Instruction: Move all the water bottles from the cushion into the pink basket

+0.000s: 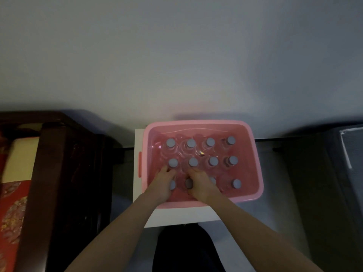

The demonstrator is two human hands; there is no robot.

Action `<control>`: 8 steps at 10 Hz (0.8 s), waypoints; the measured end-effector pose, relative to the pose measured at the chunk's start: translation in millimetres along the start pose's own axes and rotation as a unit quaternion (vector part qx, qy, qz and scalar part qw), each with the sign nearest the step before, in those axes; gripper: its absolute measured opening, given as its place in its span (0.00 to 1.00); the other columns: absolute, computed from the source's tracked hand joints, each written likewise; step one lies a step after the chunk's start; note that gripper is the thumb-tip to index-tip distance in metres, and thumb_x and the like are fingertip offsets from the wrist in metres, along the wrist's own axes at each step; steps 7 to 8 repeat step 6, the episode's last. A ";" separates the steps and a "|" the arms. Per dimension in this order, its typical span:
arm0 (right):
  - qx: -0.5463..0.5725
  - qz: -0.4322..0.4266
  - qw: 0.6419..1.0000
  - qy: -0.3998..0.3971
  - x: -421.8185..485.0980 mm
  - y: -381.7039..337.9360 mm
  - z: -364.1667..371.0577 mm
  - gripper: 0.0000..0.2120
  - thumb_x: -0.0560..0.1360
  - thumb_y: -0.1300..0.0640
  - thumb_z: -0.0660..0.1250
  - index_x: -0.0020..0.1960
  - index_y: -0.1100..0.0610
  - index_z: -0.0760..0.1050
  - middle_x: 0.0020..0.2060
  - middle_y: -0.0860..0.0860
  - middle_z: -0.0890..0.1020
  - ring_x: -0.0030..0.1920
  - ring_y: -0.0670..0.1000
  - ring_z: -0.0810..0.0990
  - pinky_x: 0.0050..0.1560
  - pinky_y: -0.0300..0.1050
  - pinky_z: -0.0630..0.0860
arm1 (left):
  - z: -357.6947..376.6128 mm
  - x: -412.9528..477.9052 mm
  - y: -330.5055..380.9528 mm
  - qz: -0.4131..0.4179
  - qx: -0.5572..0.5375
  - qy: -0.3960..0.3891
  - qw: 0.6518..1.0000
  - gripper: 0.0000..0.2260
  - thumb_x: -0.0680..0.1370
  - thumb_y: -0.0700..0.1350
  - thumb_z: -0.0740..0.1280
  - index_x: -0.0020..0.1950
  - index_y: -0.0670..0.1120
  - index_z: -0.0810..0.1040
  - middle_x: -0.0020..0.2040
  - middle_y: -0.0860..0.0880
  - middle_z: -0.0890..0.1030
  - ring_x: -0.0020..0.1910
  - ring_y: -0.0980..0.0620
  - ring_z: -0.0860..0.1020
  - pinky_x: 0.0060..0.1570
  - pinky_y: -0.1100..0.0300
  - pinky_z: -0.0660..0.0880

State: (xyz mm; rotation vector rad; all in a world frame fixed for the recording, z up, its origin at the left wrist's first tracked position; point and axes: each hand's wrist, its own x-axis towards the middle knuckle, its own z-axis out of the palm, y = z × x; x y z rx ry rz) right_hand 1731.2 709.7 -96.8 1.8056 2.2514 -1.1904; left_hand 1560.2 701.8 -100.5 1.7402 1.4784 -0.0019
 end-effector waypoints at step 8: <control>-0.010 0.010 1.000 -0.014 -6.2 -0.8 -7.6 0.13 0.71 0.57 0.69 0.54 0.58 0.73 0.55 0.56 0.77 0.54 0.58 0.77 0.47 0.49 0.74 | 0.3 0.1 14.1 -0.052 0.088 -0.030 0.994 0.33 0.75 0.36 0.66 0.77 0.47 0.56 0.71 0.42 0.65 0.68 0.43 0.66 0.68 0.52 0.65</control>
